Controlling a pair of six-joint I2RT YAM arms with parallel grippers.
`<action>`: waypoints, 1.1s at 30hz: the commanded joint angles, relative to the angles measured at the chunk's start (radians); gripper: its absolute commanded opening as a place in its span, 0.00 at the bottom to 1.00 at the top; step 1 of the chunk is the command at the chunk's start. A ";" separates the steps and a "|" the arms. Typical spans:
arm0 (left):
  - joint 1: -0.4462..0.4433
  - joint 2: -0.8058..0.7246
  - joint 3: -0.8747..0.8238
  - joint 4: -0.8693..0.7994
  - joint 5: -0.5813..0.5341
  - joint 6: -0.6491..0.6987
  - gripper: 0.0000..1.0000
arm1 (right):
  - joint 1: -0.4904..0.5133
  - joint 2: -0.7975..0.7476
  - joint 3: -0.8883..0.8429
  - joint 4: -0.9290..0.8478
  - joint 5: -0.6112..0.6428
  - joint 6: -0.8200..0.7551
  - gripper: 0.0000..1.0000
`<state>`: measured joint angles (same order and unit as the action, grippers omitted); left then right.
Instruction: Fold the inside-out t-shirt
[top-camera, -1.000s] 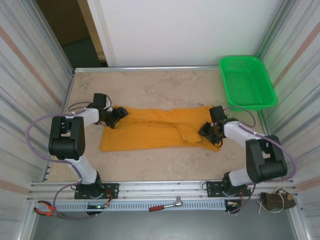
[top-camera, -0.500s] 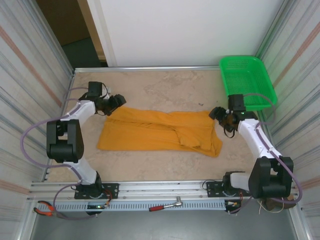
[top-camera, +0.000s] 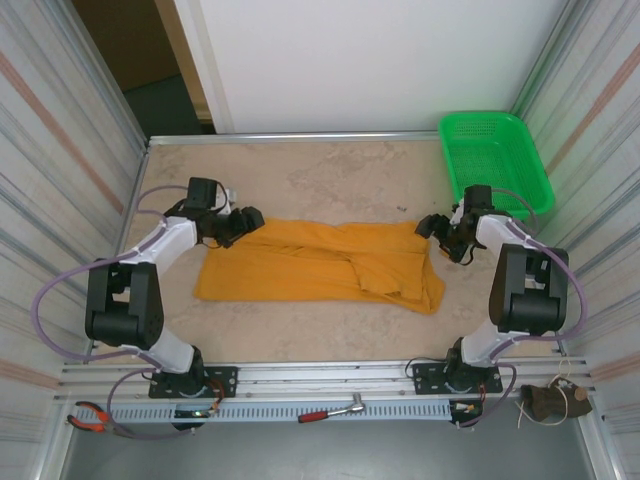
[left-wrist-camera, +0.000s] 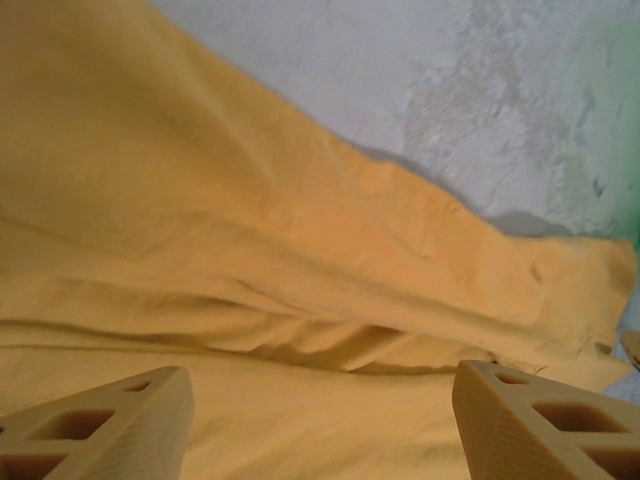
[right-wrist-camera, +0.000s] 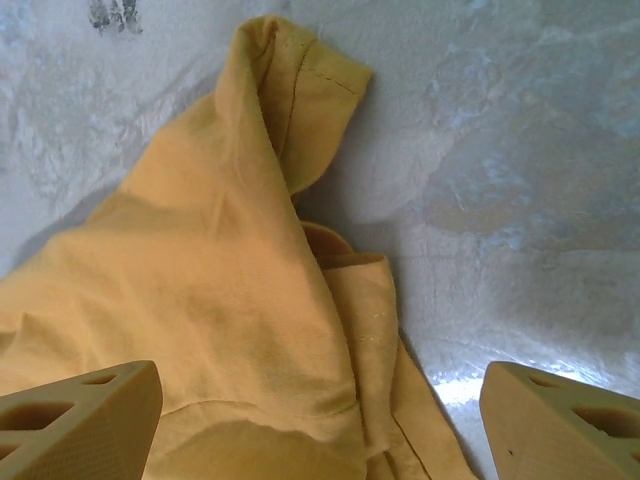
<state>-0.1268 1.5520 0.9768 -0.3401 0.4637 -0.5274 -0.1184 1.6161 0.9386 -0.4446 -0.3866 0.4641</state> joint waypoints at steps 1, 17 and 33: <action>-0.011 -0.032 -0.015 0.013 0.015 -0.008 0.70 | -0.002 0.032 -0.022 0.018 -0.037 -0.028 0.82; 0.134 0.050 0.069 -0.078 -0.216 -0.034 0.67 | -0.002 0.080 -0.047 0.015 0.012 -0.017 0.80; 0.055 0.126 0.084 -0.019 -0.166 -0.041 0.65 | 0.043 0.052 -0.090 0.041 -0.067 -0.031 0.78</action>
<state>-0.0761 1.6779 1.0897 -0.3828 0.2787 -0.5537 -0.1143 1.6577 0.8951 -0.3981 -0.3946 0.4576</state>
